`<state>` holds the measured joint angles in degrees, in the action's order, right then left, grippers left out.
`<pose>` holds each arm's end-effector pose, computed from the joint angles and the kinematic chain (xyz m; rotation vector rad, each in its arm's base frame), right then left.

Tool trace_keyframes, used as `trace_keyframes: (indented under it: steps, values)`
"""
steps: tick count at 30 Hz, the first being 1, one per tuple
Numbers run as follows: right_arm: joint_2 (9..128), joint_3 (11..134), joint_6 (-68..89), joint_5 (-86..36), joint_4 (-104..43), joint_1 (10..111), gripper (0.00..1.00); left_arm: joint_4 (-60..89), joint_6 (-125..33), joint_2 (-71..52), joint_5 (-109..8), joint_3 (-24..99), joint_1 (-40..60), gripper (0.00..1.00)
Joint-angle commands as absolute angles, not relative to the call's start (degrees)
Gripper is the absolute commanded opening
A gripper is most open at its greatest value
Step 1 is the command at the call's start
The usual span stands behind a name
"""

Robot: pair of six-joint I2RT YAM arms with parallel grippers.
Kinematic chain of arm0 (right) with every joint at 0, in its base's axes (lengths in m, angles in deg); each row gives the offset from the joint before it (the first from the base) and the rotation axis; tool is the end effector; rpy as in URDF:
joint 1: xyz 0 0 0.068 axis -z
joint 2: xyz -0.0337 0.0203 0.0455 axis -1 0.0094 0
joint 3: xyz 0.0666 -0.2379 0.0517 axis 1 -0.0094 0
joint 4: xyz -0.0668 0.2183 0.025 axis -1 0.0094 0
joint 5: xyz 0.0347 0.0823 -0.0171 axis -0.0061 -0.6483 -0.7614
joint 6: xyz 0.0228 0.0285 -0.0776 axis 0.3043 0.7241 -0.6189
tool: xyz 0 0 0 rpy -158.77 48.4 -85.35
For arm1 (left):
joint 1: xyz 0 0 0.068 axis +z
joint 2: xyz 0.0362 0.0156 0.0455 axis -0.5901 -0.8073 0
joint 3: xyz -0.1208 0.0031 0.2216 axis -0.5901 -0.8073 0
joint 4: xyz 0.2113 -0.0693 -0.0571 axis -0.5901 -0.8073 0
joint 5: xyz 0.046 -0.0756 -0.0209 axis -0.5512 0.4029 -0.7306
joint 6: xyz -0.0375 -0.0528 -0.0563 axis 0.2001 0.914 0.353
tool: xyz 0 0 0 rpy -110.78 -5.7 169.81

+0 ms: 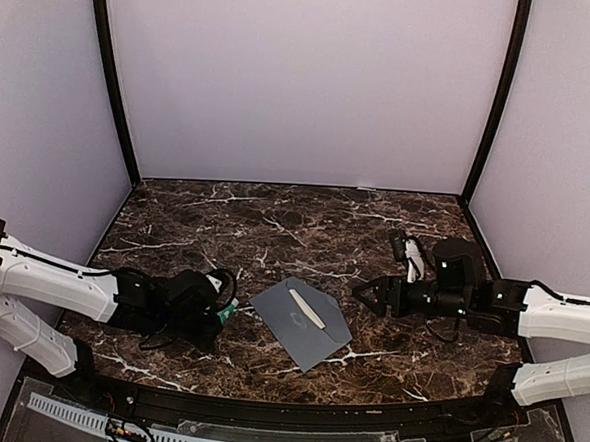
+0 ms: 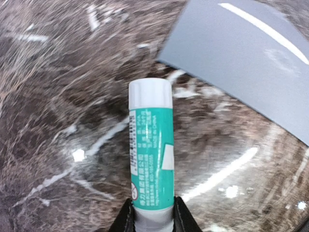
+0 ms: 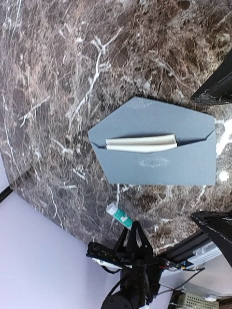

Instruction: Place the letter into the envelope and seal it

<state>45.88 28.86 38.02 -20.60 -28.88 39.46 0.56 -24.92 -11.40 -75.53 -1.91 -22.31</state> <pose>0.1501 0.1856 0.2086 -0.3375 2.1878 0.9308 0.1447 -0.1944 0.1250 0.4530 2.4684 -0.2925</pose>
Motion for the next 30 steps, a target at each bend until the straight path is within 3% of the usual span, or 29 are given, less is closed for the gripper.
trace_keyframes:
  steps: [1,12,30]
  values:
    - [42.9,28.0,37.4,-32.1,-35.1,39.7,0.71,8.7,-36.4,-6.4,-71.5,0.1,-27.9,0.05]
    - [44.3,26.9,42.9,-52.1,-37.6,39.6,0.72,16.1,-55.2,-8.5,-66.3,9.9,-34.7,0.02]
    - [50.5,26.5,47.0,-55.2,-40.3,38.3,0.70,15.1,-66.9,-21.4,-62.3,22.6,-38.8,0.00]
